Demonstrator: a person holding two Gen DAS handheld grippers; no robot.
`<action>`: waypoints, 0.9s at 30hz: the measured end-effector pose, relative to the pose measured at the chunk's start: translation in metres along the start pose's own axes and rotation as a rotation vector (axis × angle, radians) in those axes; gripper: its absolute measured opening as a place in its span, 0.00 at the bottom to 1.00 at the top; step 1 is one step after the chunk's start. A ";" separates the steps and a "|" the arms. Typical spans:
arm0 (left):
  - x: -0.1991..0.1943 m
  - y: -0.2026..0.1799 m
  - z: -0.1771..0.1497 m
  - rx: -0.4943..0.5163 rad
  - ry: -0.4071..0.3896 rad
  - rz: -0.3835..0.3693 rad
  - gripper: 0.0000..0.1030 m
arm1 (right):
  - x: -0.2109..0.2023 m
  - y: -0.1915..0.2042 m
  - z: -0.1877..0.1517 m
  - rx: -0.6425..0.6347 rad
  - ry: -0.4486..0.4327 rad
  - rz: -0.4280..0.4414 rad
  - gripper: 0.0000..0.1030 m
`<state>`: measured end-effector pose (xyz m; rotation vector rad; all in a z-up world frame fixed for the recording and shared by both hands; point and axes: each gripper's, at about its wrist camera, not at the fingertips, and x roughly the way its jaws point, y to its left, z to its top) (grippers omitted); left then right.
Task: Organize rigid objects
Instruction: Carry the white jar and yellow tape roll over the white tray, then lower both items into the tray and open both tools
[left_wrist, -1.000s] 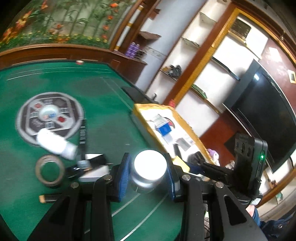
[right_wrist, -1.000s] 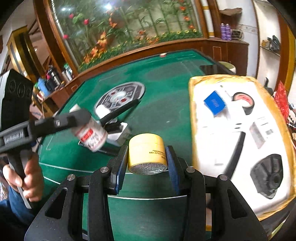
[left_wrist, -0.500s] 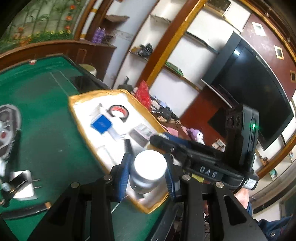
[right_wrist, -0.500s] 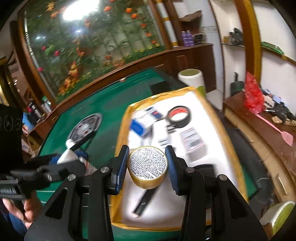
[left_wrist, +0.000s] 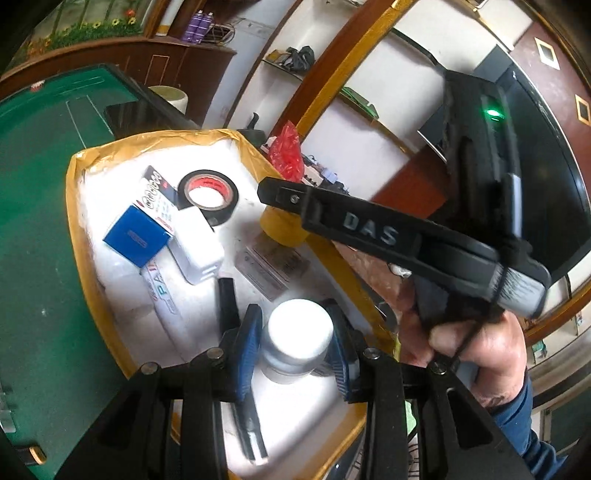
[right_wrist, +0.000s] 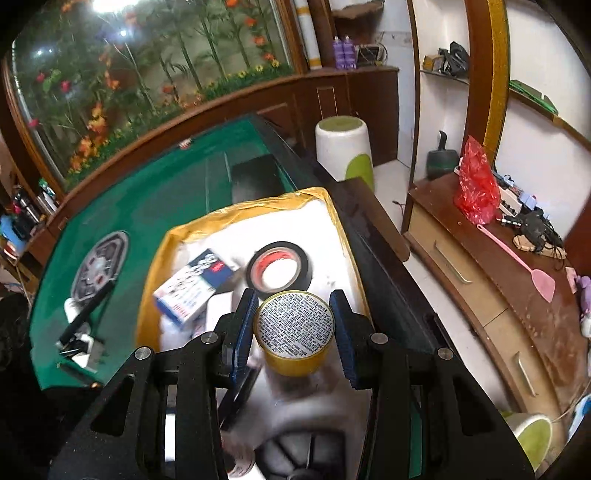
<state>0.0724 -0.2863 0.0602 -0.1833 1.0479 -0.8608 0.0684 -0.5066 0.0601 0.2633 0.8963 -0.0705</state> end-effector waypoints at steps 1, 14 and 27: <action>0.001 0.002 0.001 -0.007 0.001 0.000 0.35 | 0.004 -0.001 0.002 0.009 0.005 0.002 0.38; 0.011 0.014 0.000 -0.063 0.003 0.023 0.35 | 0.036 0.002 0.018 -0.001 0.066 -0.014 0.39; -0.034 0.005 0.004 -0.046 -0.068 0.026 0.46 | -0.019 0.005 0.009 0.063 -0.048 0.015 0.42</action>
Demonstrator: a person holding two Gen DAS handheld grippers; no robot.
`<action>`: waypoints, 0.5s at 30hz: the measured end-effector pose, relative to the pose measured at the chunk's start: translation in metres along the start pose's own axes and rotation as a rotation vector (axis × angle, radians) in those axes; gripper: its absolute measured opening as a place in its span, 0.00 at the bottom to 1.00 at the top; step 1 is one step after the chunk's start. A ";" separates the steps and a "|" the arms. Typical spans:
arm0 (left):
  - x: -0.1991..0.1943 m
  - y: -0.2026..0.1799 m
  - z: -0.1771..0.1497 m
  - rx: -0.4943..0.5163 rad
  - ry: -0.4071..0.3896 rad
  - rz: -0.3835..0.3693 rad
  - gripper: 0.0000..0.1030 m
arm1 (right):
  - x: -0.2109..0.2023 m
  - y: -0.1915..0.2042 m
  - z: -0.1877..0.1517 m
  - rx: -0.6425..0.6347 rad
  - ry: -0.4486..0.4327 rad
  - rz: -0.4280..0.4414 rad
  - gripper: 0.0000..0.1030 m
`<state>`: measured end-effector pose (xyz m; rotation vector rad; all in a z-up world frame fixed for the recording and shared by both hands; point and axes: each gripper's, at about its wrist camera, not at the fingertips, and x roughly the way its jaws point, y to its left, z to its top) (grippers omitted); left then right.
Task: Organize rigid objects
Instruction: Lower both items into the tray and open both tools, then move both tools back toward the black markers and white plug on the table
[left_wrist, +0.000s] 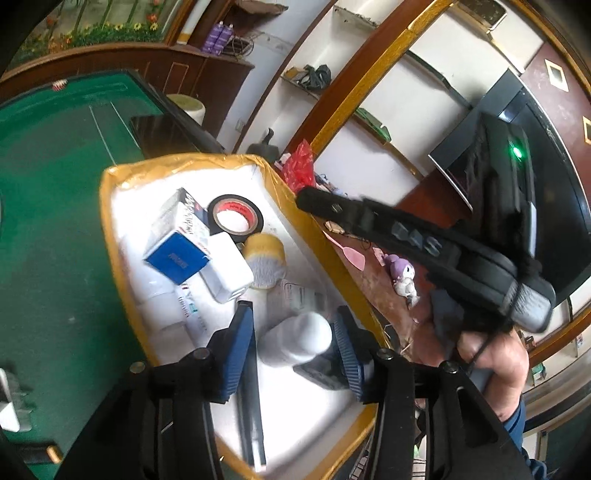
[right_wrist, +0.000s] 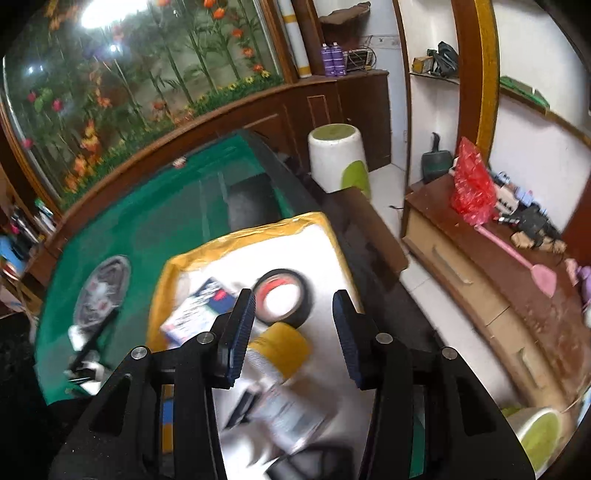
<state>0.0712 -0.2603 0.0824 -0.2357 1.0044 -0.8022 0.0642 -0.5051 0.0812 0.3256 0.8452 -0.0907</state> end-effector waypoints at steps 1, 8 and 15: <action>-0.007 0.000 -0.002 0.002 -0.010 0.001 0.46 | -0.005 0.003 -0.004 0.001 -0.005 0.013 0.42; -0.035 0.008 -0.012 0.005 -0.047 0.021 0.48 | -0.031 0.036 -0.035 -0.015 -0.032 0.109 0.42; -0.063 0.025 -0.034 0.014 -0.078 0.051 0.48 | -0.032 0.073 -0.060 -0.066 -0.004 0.175 0.42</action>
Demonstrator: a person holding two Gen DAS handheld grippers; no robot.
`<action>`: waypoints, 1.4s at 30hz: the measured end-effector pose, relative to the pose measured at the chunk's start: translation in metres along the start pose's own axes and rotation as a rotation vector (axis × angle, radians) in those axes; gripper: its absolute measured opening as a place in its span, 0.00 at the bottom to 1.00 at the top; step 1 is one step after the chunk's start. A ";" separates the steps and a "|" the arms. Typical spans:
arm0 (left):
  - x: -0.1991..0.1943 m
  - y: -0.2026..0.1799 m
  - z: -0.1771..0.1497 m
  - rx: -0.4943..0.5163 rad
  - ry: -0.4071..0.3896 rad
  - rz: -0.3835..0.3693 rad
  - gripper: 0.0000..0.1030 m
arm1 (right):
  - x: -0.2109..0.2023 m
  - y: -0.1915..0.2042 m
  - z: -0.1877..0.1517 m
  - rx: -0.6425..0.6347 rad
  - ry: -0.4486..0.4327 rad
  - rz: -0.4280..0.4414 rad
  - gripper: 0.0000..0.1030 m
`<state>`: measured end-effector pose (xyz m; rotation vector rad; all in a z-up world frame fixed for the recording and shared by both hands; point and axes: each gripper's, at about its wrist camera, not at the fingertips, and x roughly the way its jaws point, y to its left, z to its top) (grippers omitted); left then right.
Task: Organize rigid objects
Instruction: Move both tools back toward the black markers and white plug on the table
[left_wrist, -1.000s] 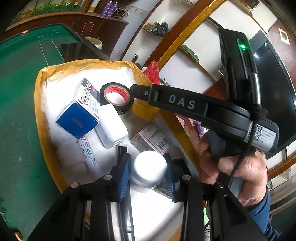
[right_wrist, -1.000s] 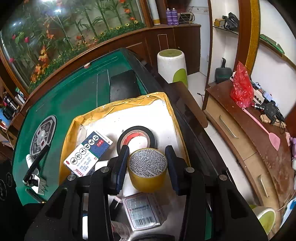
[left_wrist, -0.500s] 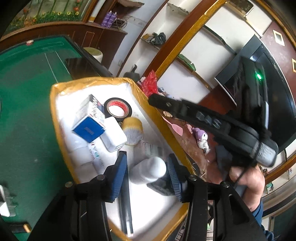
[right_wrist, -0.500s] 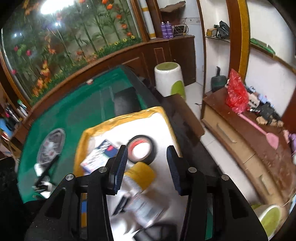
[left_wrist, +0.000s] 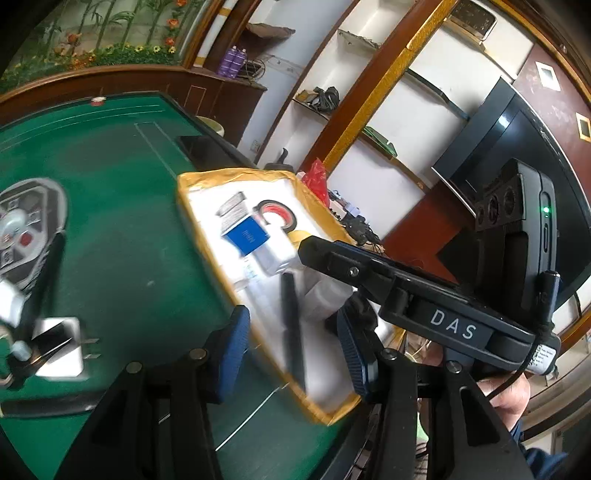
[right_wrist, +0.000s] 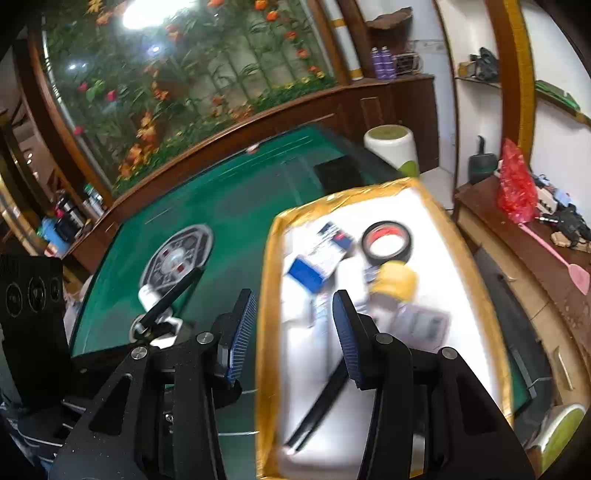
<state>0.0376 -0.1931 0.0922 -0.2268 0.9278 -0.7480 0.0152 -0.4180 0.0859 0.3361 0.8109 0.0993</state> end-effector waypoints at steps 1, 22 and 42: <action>-0.004 0.005 -0.004 -0.001 -0.002 0.003 0.48 | 0.002 0.004 -0.003 -0.005 0.007 0.008 0.42; -0.122 0.140 -0.055 -0.143 -0.227 0.216 0.48 | 0.104 0.097 -0.051 -0.117 0.273 0.151 0.42; -0.120 0.168 -0.060 -0.260 -0.203 0.203 0.48 | 0.102 0.153 -0.087 -0.228 0.388 0.296 0.44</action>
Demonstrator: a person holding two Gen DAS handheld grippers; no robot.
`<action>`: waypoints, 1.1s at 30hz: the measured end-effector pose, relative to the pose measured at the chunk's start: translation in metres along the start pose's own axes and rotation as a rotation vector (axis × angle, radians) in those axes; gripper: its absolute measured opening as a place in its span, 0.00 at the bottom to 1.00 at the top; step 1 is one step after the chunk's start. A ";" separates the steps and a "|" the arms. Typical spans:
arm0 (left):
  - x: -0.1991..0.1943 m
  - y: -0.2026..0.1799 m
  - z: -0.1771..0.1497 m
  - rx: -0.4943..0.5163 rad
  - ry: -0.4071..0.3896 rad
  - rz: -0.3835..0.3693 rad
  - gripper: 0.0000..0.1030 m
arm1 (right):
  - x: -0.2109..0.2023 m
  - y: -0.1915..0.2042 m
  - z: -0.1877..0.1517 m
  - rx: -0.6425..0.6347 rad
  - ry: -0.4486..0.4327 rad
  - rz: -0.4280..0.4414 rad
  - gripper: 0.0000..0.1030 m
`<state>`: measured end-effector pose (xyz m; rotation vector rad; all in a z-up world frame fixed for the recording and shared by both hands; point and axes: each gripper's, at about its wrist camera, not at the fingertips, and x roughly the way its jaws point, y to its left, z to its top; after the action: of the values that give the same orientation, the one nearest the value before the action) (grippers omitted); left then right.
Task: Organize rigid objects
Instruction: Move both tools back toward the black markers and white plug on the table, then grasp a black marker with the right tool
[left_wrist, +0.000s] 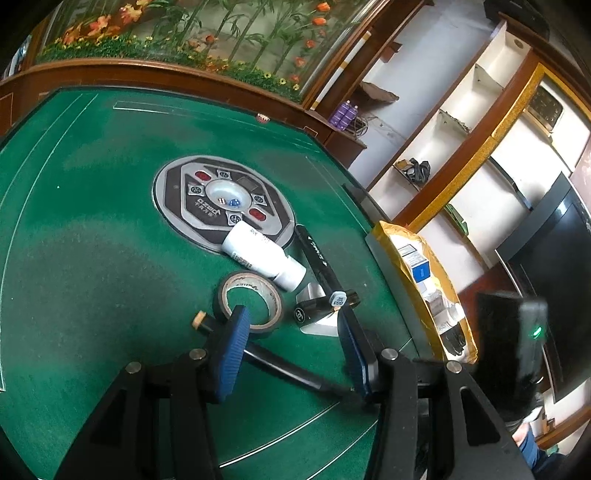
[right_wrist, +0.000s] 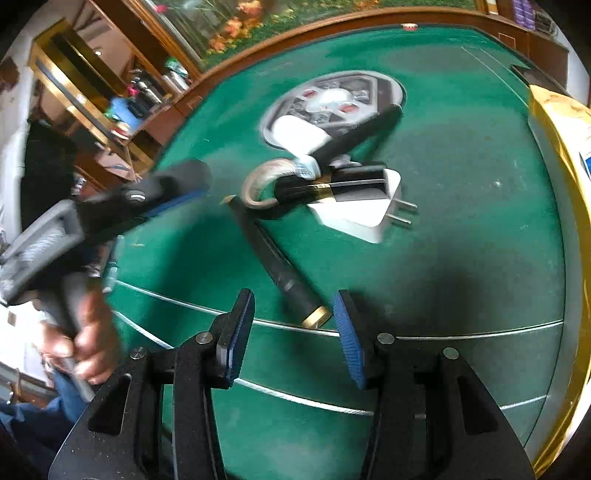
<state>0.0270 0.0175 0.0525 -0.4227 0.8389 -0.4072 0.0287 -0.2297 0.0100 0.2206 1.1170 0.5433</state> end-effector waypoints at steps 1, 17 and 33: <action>0.001 0.000 0.000 0.001 0.005 -0.001 0.48 | -0.005 -0.001 0.004 0.003 -0.021 -0.021 0.44; 0.019 -0.010 -0.014 0.021 0.154 0.016 0.57 | 0.029 -0.058 0.102 0.266 -0.027 -0.048 0.45; 0.038 -0.021 -0.026 0.085 0.189 0.185 0.61 | -0.004 -0.051 0.056 0.090 -0.104 -0.158 0.14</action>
<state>0.0264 -0.0247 0.0244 -0.2272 1.0314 -0.3131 0.0926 -0.2700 0.0155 0.2340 1.0480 0.3378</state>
